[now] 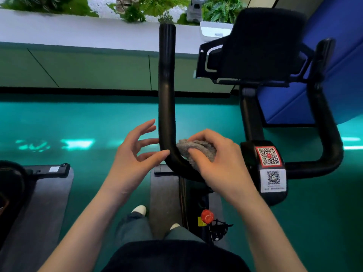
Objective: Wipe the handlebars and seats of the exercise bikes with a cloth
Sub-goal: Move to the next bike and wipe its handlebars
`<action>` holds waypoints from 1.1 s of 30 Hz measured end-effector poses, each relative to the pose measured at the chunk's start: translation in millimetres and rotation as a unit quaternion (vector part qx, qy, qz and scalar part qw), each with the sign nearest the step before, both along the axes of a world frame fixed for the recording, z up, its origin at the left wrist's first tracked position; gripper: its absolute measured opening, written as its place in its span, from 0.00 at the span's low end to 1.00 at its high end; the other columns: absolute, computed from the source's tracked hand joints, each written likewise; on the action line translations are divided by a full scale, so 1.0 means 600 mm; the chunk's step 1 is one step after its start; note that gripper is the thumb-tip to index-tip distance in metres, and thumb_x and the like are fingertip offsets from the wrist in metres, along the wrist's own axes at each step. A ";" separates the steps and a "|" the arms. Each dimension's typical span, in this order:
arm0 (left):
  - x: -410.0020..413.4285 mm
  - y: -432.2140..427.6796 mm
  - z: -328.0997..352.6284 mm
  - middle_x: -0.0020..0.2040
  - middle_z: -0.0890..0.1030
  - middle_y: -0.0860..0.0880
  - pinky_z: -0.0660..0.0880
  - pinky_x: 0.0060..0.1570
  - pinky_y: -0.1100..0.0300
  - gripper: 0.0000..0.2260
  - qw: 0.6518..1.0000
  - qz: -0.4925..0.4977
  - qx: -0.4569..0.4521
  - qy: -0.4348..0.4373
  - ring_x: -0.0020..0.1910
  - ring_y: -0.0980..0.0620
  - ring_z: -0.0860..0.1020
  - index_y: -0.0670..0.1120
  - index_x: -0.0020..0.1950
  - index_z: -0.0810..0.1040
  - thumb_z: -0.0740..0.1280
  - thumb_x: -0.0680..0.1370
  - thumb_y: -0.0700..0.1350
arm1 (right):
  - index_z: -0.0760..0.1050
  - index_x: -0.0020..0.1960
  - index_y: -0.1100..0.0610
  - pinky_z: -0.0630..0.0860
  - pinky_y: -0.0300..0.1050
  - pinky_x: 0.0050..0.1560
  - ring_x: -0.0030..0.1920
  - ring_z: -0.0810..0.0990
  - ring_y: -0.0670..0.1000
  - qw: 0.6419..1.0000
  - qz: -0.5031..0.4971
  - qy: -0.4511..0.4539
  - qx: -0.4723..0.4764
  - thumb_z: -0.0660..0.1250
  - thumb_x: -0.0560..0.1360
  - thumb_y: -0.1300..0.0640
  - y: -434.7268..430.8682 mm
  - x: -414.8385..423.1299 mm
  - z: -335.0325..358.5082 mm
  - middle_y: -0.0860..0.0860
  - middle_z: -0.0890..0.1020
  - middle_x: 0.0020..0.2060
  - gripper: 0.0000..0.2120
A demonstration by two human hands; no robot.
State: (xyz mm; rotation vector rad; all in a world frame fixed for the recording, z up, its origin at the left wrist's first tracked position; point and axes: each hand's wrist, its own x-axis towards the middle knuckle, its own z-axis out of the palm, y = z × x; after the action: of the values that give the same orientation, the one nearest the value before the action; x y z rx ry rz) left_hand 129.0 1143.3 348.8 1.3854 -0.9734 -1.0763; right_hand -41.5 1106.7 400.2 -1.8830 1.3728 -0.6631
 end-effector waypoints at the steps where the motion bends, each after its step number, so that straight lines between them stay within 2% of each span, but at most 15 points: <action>1: 0.004 -0.005 0.005 0.63 0.73 0.52 0.76 0.51 0.63 0.27 0.998 -0.004 -0.022 -0.055 0.59 0.55 0.76 0.53 0.65 0.71 0.74 0.67 0.46 | 0.77 0.44 0.49 0.70 0.25 0.45 0.45 0.78 0.39 0.999 -0.033 -0.025 -0.016 0.70 0.73 0.61 0.013 -0.004 -0.001 0.37 0.80 0.38 0.08; 3: 0.020 -0.020 0.014 0.63 0.71 0.53 0.72 0.60 0.59 0.23 0.970 -0.035 -0.098 -0.218 0.62 0.54 0.72 0.54 0.65 0.72 0.72 0.71 0.48 | 0.76 0.45 0.45 0.74 0.32 0.50 0.47 0.79 0.40 0.995 -0.084 -0.028 -0.042 0.70 0.73 0.61 0.034 -0.010 -0.005 0.39 0.81 0.42 0.10; 5: 0.038 -0.040 0.024 0.62 0.73 0.52 0.66 0.65 0.54 0.19 0.914 -0.102 -0.177 -0.350 0.63 0.51 0.70 0.50 0.62 0.76 0.70 0.72 0.49 | 0.78 0.46 0.46 0.75 0.39 0.51 0.47 0.79 0.42 0.992 -0.118 -0.007 -0.045 0.70 0.73 0.60 0.055 -0.004 -0.011 0.45 0.81 0.44 0.09; 8: 0.058 -0.074 0.040 0.59 0.77 0.53 0.65 0.62 0.46 0.15 0.855 -0.216 -0.223 -0.416 0.64 0.49 0.69 0.48 0.56 0.81 0.66 0.74 0.53 | 0.79 0.47 0.48 0.75 0.32 0.47 0.45 0.80 0.41 0.981 -0.183 -0.023 -0.063 0.69 0.72 0.58 0.078 0.002 -0.014 0.45 0.82 0.43 0.06; 11: 0.076 -0.097 0.044 0.57 0.78 0.54 0.65 0.61 0.46 0.14 0.821 -0.284 -0.243 -0.431 0.64 0.49 0.70 0.48 0.52 0.82 0.64 0.74 0.54 | 0.77 0.47 0.46 0.71 0.29 0.48 0.44 0.79 0.42 0.934 -0.328 0.017 -0.141 0.70 0.72 0.61 0.082 -0.023 -0.014 0.44 0.81 0.44 0.10; 13: 0.084 -0.107 0.044 0.56 0.78 0.54 0.65 0.61 0.46 0.14 0.812 -0.308 -0.253 -0.427 0.63 0.49 0.70 0.48 0.52 0.82 0.65 0.74 0.55 | 0.77 0.49 0.47 0.69 0.31 0.49 0.45 0.77 0.44 0.908 -0.384 0.063 -0.157 0.70 0.72 0.64 0.086 -0.027 -0.020 0.46 0.79 0.44 0.13; 17: 0.091 -0.119 0.039 0.55 0.77 0.54 0.66 0.60 0.47 0.13 0.799 -0.337 -0.271 -0.417 0.61 0.50 0.69 0.49 0.52 0.81 0.68 0.73 0.55 | 0.79 0.52 0.50 0.74 0.38 0.51 0.45 0.78 0.42 0.911 -0.389 0.045 -0.131 0.70 0.73 0.62 0.115 0.021 -0.047 0.47 0.79 0.47 0.11; 19: 0.094 -0.124 0.038 0.55 0.77 0.54 0.67 0.60 0.47 0.12 0.795 -0.348 -0.281 -0.410 0.60 0.50 0.69 0.49 0.52 0.81 0.69 0.73 0.53 | 0.79 0.51 0.49 0.75 0.37 0.49 0.46 0.80 0.42 0.909 -0.391 0.022 -0.140 0.70 0.73 0.61 0.125 0.037 -0.046 0.46 0.80 0.47 0.10; 22: 0.097 -0.129 0.035 0.55 0.76 0.53 0.66 0.60 0.46 0.13 0.790 -0.360 -0.291 -0.401 0.61 0.49 0.68 0.48 0.53 0.81 0.69 0.73 0.53 | 0.79 0.51 0.51 0.73 0.38 0.51 0.48 0.79 0.46 0.879 -0.439 0.048 -0.181 0.70 0.73 0.63 0.111 0.029 -0.033 0.44 0.80 0.45 0.10; 24: 0.100 -0.131 0.032 0.55 0.76 0.53 0.66 0.61 0.45 0.14 0.789 -0.364 -0.297 -0.394 0.61 0.49 0.67 0.48 0.54 0.80 0.68 0.73 0.54 | 0.79 0.51 0.54 0.69 0.35 0.52 0.50 0.78 0.51 0.875 -0.449 0.078 -0.164 0.70 0.72 0.65 0.098 0.035 -0.026 0.40 0.77 0.42 0.09; 27: 0.102 -0.135 0.028 0.55 0.76 0.53 0.64 0.62 0.47 0.13 0.790 -0.371 -0.304 -0.382 0.61 0.49 0.67 0.48 0.53 0.80 0.68 0.73 0.54 | 0.80 0.49 0.55 0.64 0.22 0.50 0.48 0.77 0.50 0.890 -0.423 0.089 -0.149 0.71 0.71 0.66 0.097 0.085 -0.027 0.33 0.71 0.40 0.10; 30: 0.103 -0.138 0.026 0.56 0.76 0.52 0.63 0.63 0.50 0.14 0.785 -0.376 -0.314 -0.380 0.60 0.49 0.66 0.48 0.54 0.80 0.68 0.73 0.54 | 0.79 0.49 0.56 0.65 0.22 0.50 0.46 0.77 0.49 0.905 -0.383 0.078 -0.170 0.71 0.70 0.67 0.105 0.123 -0.031 0.31 0.70 0.40 0.10; 33: 0.103 -0.137 0.026 0.56 0.75 0.53 0.62 0.63 0.51 0.13 0.786 -0.379 -0.312 -0.377 0.60 0.50 0.65 0.48 0.54 0.79 0.68 0.73 0.53 | 0.78 0.50 0.58 0.65 0.24 0.50 0.48 0.77 0.50 0.880 -0.433 0.070 -0.184 0.70 0.71 0.67 0.114 0.129 -0.037 0.35 0.72 0.41 0.09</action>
State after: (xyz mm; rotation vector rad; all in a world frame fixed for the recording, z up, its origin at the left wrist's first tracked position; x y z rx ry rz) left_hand 191.0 1060.9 364.6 0.8203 -2.3769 -0.5681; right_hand 35.6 1175.1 377.8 -1.5230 2.3443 -1.3089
